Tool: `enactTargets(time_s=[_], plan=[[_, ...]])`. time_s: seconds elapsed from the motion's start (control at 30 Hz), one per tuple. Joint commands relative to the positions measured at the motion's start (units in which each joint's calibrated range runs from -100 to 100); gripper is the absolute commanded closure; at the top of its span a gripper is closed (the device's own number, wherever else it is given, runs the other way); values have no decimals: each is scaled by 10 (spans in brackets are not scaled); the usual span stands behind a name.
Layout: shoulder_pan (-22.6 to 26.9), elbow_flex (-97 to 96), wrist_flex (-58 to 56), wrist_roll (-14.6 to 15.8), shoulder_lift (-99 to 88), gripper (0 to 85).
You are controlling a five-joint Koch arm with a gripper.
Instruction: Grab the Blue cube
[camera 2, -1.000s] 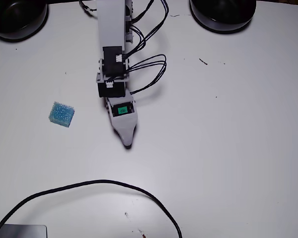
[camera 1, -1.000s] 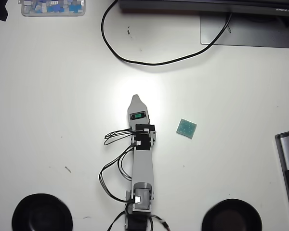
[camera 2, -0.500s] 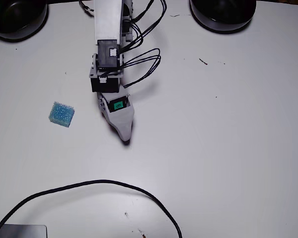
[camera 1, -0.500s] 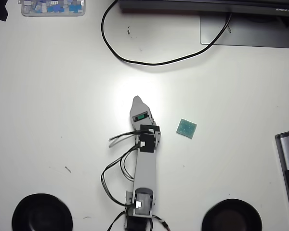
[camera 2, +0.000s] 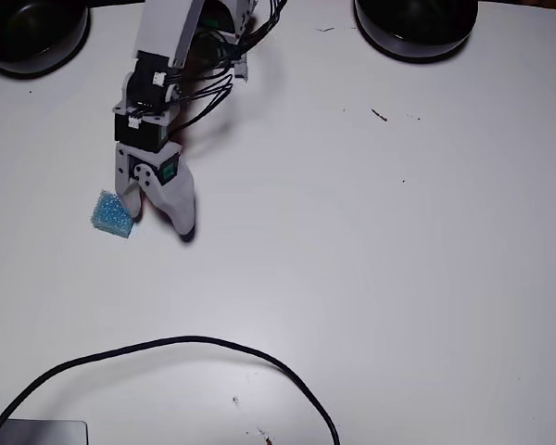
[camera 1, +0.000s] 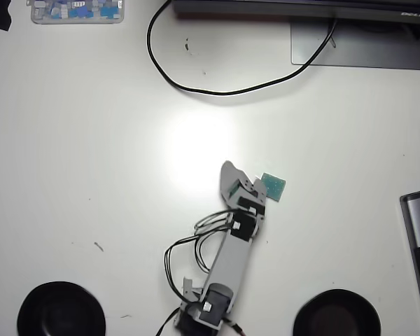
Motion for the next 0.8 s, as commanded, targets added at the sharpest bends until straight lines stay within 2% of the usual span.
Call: enactTargets(time_s=[0.0, 0.23, 0.43, 0.77], plan=[[-6, 5, 33, -23, -56, 377], [-33, 0, 101, -90, -53, 376], [-58, -21, 120, -114, -52, 376], [-89, -42, 186, -139, 20, 375]])
